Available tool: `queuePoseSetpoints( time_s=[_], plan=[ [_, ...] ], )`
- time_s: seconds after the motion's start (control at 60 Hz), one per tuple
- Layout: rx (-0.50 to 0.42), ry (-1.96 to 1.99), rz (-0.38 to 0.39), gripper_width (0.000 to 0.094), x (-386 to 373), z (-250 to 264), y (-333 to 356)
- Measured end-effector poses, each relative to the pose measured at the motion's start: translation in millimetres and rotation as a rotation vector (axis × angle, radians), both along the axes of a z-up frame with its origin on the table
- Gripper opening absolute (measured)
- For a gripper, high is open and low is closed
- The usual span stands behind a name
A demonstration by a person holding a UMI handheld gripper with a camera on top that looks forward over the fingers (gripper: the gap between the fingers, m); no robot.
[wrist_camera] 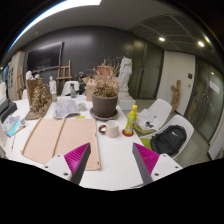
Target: Pour water
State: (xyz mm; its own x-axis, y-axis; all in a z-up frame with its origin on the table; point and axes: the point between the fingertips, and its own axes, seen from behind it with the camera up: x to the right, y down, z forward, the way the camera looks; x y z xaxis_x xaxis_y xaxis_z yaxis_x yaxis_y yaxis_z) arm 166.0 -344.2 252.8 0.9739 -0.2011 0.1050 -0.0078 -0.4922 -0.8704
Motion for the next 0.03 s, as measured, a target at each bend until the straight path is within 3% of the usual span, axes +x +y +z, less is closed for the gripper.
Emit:
queuePoseSetpoints(
  time_s=[0.033],
  plan=[
    [0.003,-0.005,-0.004,0.086,2.3,2.2,-1.9]
  ],
)
